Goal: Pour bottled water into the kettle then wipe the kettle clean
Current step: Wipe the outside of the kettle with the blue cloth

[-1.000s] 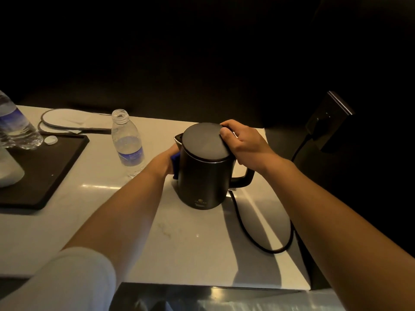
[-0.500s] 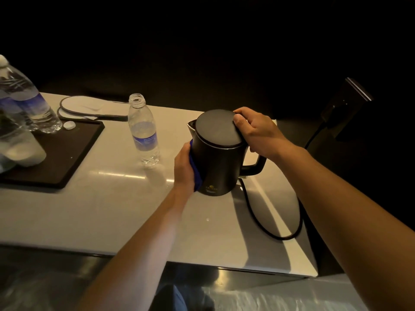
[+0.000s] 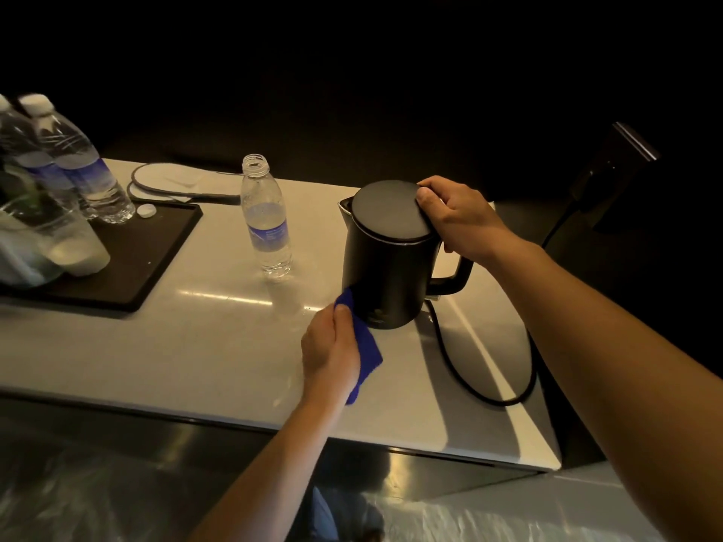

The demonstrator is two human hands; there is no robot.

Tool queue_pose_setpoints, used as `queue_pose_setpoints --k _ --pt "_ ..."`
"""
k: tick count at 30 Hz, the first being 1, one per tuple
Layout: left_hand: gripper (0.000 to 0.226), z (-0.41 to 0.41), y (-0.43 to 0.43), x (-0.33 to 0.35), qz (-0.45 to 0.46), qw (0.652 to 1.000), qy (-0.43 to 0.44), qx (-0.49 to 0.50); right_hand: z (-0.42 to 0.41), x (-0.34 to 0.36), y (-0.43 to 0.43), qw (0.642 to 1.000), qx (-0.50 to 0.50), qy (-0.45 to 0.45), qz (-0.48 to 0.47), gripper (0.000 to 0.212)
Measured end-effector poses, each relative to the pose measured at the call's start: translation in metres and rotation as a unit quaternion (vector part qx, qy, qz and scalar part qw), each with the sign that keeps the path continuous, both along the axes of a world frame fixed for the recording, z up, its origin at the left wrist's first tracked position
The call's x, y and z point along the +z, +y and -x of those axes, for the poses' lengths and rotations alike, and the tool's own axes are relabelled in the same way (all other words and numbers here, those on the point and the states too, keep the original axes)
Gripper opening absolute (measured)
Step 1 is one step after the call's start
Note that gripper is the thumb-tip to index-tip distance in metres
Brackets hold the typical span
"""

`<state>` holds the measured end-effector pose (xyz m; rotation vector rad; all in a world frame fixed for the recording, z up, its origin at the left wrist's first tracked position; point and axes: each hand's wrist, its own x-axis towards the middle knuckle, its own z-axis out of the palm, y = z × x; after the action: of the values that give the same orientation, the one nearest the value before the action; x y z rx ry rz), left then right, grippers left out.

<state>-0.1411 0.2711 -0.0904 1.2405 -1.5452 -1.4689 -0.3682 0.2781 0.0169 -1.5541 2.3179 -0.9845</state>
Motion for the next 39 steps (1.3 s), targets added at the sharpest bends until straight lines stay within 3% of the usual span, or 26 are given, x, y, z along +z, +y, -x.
queue_pose_setpoints --k 2,4,5,6,7,13,26,32,39 --pt "0.030 -0.017 0.005 -0.005 0.137 0.978 -0.127 -0.097 0.000 0.000 0.000 1.000 0.000 -0.003 0.002 0.036" --pt "0.046 -0.019 0.014 -0.021 0.309 0.868 -0.315 -0.229 0.000 -0.001 0.000 1.000 -0.002 -0.006 0.003 0.036" --pt "0.052 -0.016 0.022 -0.031 0.343 0.805 -0.392 -0.282 0.000 -0.001 0.000 1.000 -0.002 -0.006 0.003 0.036" --pt "0.058 -0.013 0.029 -0.036 0.345 0.773 -0.437 -0.303 0.000 -0.001 0.000 1.000 -0.002 -0.004 0.003 0.037" --pt "0.064 -0.011 0.034 -0.038 0.340 0.764 -0.459 -0.301 0.000 -0.001 0.001 1.000 -0.003 -0.003 0.003 0.036" --pt "0.067 -0.023 0.029 -0.036 0.363 0.749 -0.464 -0.303 -0.003 0.002 0.002 1.000 -0.012 -0.005 0.011 0.037" --pt "0.067 -0.130 -0.082 -0.036 0.298 0.802 -0.476 -0.204 -0.012 -0.001 0.009 0.997 -0.059 -0.008 0.044 0.039" --pt "0.070 -0.166 -0.153 -0.040 0.288 0.796 -0.502 -0.177 -0.023 0.000 0.015 0.995 -0.084 -0.026 0.047 0.034" --pt "0.069 -0.182 -0.182 -0.036 0.304 0.795 -0.488 -0.193 -0.050 0.000 0.031 0.975 -0.196 0.098 0.039 0.043"
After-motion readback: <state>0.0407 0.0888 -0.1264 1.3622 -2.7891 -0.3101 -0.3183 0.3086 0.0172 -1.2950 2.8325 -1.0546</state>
